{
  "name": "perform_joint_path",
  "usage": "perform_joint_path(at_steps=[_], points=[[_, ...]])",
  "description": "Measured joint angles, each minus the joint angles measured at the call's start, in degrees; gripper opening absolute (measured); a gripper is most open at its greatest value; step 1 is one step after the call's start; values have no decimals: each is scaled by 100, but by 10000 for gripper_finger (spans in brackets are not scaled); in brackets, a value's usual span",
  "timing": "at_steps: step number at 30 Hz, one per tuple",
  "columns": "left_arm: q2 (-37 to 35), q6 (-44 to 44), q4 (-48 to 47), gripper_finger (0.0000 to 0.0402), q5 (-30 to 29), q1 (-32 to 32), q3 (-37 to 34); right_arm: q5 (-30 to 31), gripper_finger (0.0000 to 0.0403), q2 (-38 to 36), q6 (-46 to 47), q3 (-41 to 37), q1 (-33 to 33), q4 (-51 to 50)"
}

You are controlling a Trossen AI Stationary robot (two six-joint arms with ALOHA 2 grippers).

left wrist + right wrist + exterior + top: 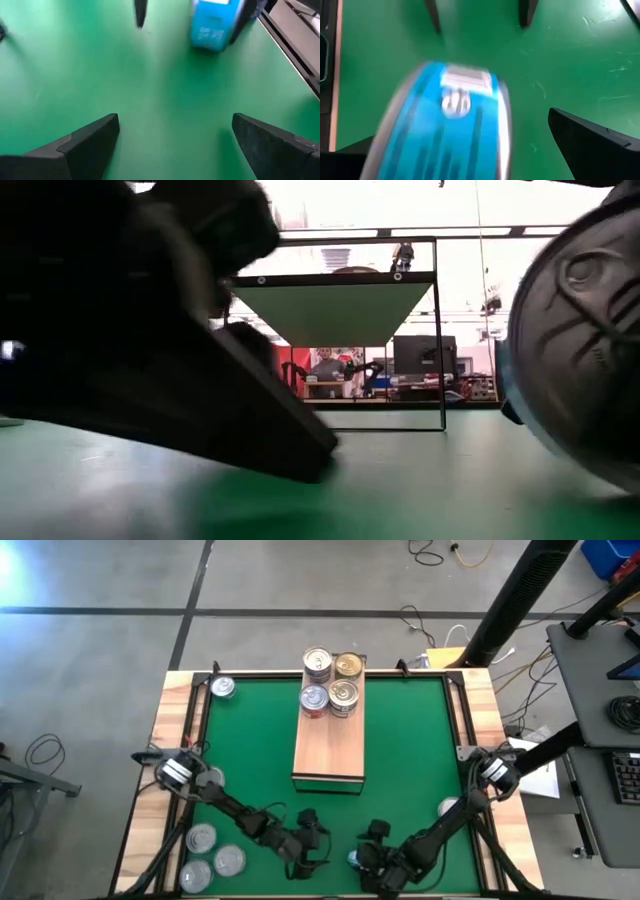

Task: Stack canned seafood by type on shelf
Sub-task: Put the yellow blue tuna can on the shelf

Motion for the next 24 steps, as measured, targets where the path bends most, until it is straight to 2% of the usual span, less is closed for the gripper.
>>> perform_joint_path(at_steps=[4, 8, 12, 15, 18, 20, 24], points=[[322, 317, -63, 378, 244, 81, 523, 28, 387, 0, -16, 0, -27, -8], [413, 565, -697, 378, 343, 91, 961, 31, 387, -19, -53, 0, -27, -23], [408, 646, -1254, 378, 391, 91, 1217, -220, 384, -89, -52, 0, -25, -19], [408, 674, -1363, 378, 414, 93, 1282, -254, 366, -96, -53, 32, -27, -7], [371, 697, -1386, 378, 412, 90, 1274, -260, 324, -101, -96, 100, -26, 32], [305, 715, -1533, 378, 364, 58, 1272, -258, 281, -110, -101, 118, -27, 41], [41, 764, -2247, 378, -44, -52, 1264, -477, 165, -200, -144, 162, -44, 45]])
